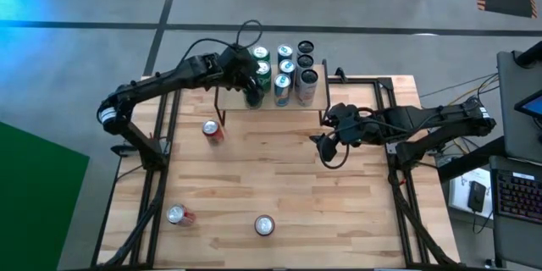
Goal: Place canned beverage on shelf
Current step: Put the green soda can on the shelf aligned with the other green soda can
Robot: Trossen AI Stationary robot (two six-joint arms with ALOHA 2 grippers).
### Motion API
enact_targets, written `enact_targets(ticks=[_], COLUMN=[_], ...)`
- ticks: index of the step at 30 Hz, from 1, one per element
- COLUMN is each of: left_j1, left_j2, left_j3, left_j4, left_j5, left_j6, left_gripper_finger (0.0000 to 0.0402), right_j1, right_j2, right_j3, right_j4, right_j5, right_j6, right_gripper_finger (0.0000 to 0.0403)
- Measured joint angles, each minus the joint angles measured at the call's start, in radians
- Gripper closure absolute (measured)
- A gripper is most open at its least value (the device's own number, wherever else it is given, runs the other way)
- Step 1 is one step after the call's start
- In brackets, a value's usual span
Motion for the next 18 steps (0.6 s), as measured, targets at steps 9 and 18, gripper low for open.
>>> enact_targets(ticks=[9,18], left_j1=[0.001,0.002], left_j2=[0.001,0.001], left_j3=[0.114,0.215], left_j4=[-0.166,-0.333], left_j5=[-0.077,-0.078], left_j6=[0.023,0.047], left_gripper_finger=[0.0066,0.0074], right_j1=[0.005,0.005], right_j2=[0.0,0.0], right_j3=[0.0,0.0], right_j4=[-0.001,-0.006], right_j5=[-0.004,-0.005], right_j6=[-0.001,-0.012], right_gripper_finger=[0.0076,0.0076])
